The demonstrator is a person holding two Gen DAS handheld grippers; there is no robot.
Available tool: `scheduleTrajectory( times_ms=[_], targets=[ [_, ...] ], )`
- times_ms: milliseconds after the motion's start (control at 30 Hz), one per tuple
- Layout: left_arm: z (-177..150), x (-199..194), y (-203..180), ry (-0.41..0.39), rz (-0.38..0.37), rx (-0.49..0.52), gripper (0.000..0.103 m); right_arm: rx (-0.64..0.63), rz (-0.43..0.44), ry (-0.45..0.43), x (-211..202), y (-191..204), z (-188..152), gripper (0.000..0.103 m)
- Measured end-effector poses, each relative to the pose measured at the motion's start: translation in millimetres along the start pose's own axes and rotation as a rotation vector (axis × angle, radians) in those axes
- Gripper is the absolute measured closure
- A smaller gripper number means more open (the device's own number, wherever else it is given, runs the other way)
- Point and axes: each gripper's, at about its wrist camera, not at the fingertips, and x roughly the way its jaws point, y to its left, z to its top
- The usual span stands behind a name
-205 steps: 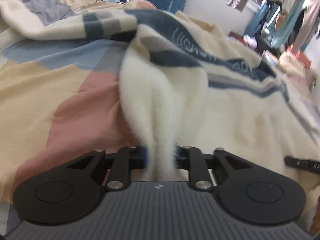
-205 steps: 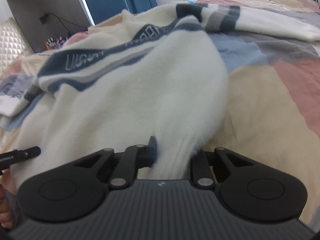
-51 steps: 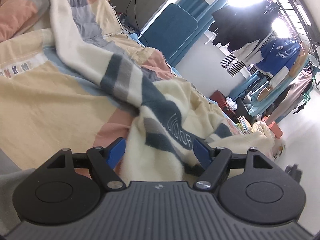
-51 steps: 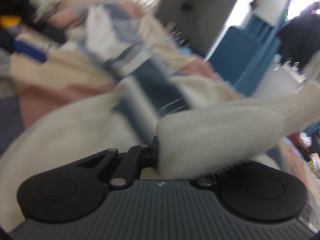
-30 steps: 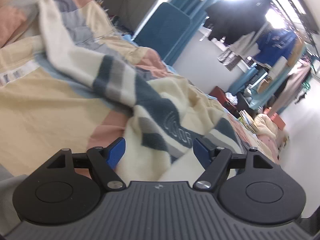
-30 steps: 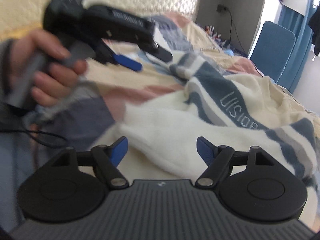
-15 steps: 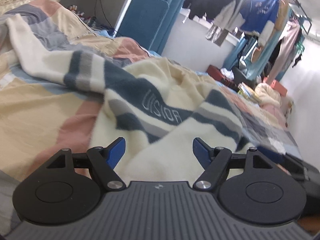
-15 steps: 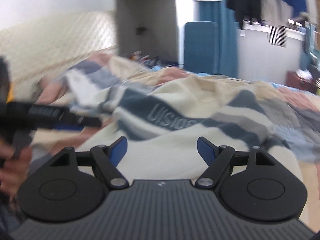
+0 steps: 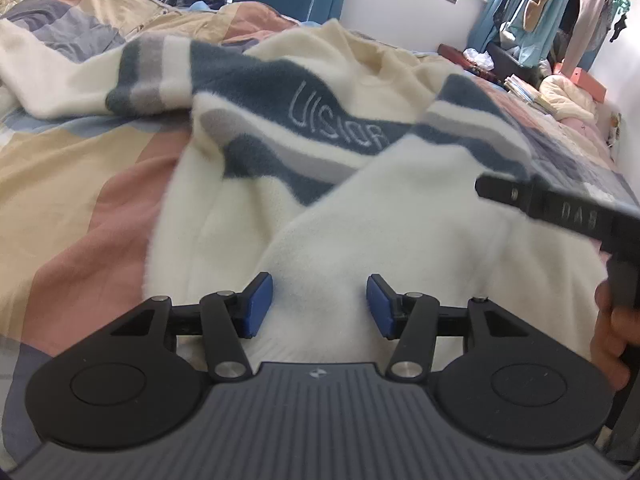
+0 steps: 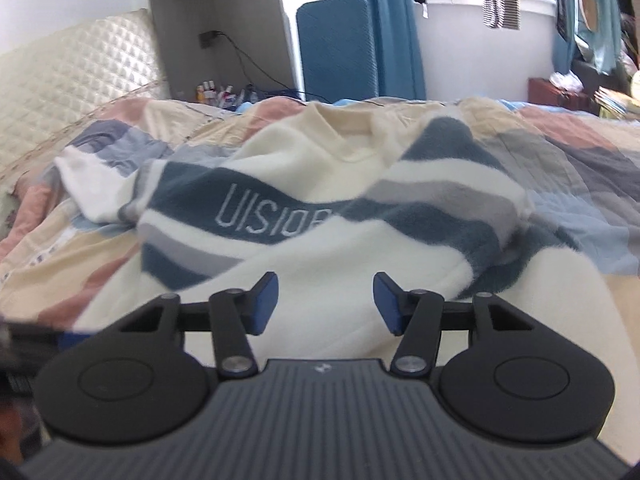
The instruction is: Fold large clothes
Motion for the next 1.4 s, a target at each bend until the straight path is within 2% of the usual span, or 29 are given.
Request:
scheduleTrajectory(
  times_ms=[167,300,400,533,633,700,767,867,933,1067,1167,1233,1400],
  targets=[
    [-0.8,-1.8,2.1,-0.005,-0.007,-0.01,0.044,0.012,-0.016,0.02,9.3,11.4,2.9,0.047],
    [0.7,-10.3,6.8,-0.031,-0.04,-0.064,0.042,-0.032,-0.022,0.013,8.9,16.5,-0.9,0.047],
    [3.7,-20.3,11.2,-0.073,-0.052,-0.105,0.042,-0.002,-0.019,0.007,7.7,10.2,0.4,0.047],
    [10.6,-39.5,26.1,-0.172,-0.046,-0.2,0.041,0.009,-0.002,0.032,12.1,7.2,-2.1,0.047],
    [18.8,-48.0,42.9,-0.233,0.012,-0.267,0.04,-0.035,-0.019,0.061,17.0,12.0,-7.0,0.049],
    [25.8,-47.4,55.2,-0.243,0.048,-0.293,0.04,-0.1,-0.071,0.102,23.7,17.0,-12.4,0.05],
    [35.7,-47.1,69.2,-0.253,0.079,-0.306,0.04,-0.092,-0.068,0.123,27.7,14.1,-16.4,0.05],
    [54.9,-48.7,96.7,-0.275,0.154,-0.324,0.04,-0.059,-0.052,0.131,29.8,7.6,-18.5,0.05],
    [70.3,-46.6,125.4,-0.268,0.219,-0.381,0.036,-0.041,-0.042,0.125,27.9,5.6,-18.2,0.05],
    [93.6,-33.8,194.0,-0.232,0.265,-0.561,0.035,-0.014,-0.02,0.12,26.9,1.5,-16.2,0.049],
    [103.4,-21.7,243.1,-0.234,0.281,-0.62,0.035,0.012,0.004,0.112,27.9,-1.2,-13.9,0.048],
    [100.4,-17.5,273.3,-0.267,0.312,-0.679,0.035,0.025,0.014,0.113,27.7,-3.4,-13.6,0.048],
    [88.5,-5.0,329.5,-0.385,0.164,-0.875,0.036,0.111,0.072,0.09,27.5,-11.1,-13.8,0.045]
  ],
)
